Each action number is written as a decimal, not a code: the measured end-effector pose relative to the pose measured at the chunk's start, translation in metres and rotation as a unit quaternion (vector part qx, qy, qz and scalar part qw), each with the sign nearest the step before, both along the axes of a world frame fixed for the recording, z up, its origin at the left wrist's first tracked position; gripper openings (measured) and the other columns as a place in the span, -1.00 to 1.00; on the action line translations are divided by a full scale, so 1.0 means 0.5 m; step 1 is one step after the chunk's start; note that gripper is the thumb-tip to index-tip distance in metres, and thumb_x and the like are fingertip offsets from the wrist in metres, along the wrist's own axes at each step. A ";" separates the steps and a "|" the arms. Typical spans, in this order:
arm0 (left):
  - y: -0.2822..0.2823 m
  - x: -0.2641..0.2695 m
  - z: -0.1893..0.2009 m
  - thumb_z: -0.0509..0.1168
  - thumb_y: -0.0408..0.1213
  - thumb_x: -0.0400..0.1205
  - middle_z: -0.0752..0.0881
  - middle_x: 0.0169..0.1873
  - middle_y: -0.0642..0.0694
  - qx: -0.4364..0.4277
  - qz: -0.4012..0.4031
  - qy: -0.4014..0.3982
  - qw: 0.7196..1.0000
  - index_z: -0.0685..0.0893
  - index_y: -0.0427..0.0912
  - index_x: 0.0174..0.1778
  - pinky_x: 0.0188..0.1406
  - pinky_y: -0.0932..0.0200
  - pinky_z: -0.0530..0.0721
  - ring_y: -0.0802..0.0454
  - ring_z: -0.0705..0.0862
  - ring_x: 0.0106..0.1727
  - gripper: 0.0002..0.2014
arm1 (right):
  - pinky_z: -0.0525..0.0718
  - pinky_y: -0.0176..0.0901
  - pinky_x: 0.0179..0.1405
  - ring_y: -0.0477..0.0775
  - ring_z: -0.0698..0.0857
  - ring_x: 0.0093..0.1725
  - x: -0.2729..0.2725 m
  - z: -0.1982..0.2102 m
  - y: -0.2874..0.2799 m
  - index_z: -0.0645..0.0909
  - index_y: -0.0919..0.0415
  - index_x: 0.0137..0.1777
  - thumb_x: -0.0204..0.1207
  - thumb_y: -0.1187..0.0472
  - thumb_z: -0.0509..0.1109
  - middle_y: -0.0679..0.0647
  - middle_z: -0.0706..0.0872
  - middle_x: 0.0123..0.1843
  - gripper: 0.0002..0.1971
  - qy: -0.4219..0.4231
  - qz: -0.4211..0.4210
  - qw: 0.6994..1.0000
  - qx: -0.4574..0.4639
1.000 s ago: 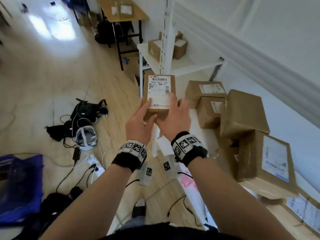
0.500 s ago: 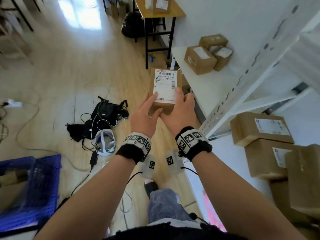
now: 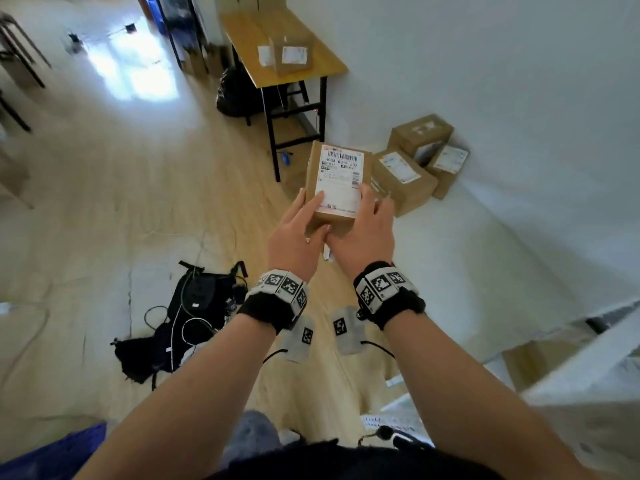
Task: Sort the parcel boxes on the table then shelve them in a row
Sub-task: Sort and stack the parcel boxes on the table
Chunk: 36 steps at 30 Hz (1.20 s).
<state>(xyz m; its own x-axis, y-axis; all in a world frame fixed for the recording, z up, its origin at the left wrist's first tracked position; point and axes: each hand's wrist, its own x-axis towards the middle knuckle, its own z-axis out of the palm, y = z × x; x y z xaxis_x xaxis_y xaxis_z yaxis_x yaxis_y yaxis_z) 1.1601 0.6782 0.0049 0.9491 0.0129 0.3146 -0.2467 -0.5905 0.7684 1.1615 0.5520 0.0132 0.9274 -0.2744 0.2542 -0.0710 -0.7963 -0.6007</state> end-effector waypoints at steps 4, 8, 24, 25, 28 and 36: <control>-0.084 0.101 0.010 0.44 -0.35 0.61 0.37 0.64 0.02 -0.004 -0.076 -0.009 0.997 0.52 0.10 0.56 0.48 0.34 0.38 0.10 0.44 0.56 -0.42 | 0.70 -0.01 -0.07 0.16 0.52 0.23 0.076 0.000 -0.076 0.16 0.01 0.62 0.27 -0.04 0.57 0.13 0.39 0.34 -0.06 -0.002 -0.081 0.997 0.017; -0.188 0.205 0.006 0.44 -0.38 0.60 0.39 0.63 -0.01 0.006 -0.178 -0.035 0.983 0.55 0.07 0.54 0.49 0.33 0.40 0.07 0.46 0.54 -0.42 | 0.74 0.02 -0.16 0.15 0.57 0.12 0.135 -0.021 -0.172 0.14 -0.01 0.60 0.25 0.03 0.55 0.07 0.36 0.24 -0.06 -0.025 -0.187 0.981 0.050; -0.629 0.608 -0.144 0.38 -0.19 0.67 0.35 0.65 -0.07 0.087 -0.449 0.085 0.885 0.49 -0.04 0.56 0.55 0.08 0.36 0.02 0.37 0.61 -0.49 | 0.70 0.04 -0.04 0.19 0.53 0.20 0.423 -0.164 -0.529 0.20 0.21 0.57 0.30 0.05 0.53 0.13 0.39 0.25 -0.13 0.100 -0.459 0.880 0.068; -0.646 0.617 -0.156 0.35 -0.16 0.69 0.32 0.66 -0.07 0.110 -0.453 0.088 0.880 0.47 -0.05 0.56 0.52 0.06 0.39 0.01 0.38 0.60 -0.50 | 0.72 0.08 -0.05 0.21 0.55 0.17 0.433 -0.178 -0.539 0.21 0.23 0.56 0.35 0.07 0.49 0.15 0.38 0.25 -0.18 0.115 -0.467 0.874 0.070; -0.688 0.638 -0.211 0.25 -0.11 0.74 0.29 0.66 -0.10 0.195 -0.480 0.077 0.852 0.46 -0.12 0.52 0.51 -0.03 0.44 -0.10 0.39 0.58 -0.57 | 0.73 0.09 -0.13 0.23 0.61 0.06 0.459 -0.227 -0.556 0.29 0.27 0.52 0.51 0.16 0.39 0.19 0.40 0.25 -0.39 0.163 -0.464 0.866 0.091; -0.725 0.650 -0.300 -0.19 -0.03 0.76 0.37 0.52 -0.22 0.415 -0.554 0.009 0.722 0.49 -0.16 0.55 0.71 -0.16 -0.07 -0.22 0.09 0.67 -0.43 | 0.70 0.11 -0.03 0.30 0.69 0.05 0.455 -0.270 -0.573 0.44 0.25 0.42 0.59 0.28 0.29 0.15 0.42 0.44 -0.60 0.263 -0.391 0.877 0.099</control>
<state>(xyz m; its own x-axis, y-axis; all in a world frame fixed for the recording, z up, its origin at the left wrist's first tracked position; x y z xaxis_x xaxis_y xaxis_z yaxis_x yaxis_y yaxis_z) 1.4852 0.3157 -0.1449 0.2367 -0.9429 -0.2345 -0.9152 -0.2974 0.2721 1.3888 0.2656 -0.1216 0.4115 -0.8685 -0.2762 -0.8568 -0.2653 -0.4422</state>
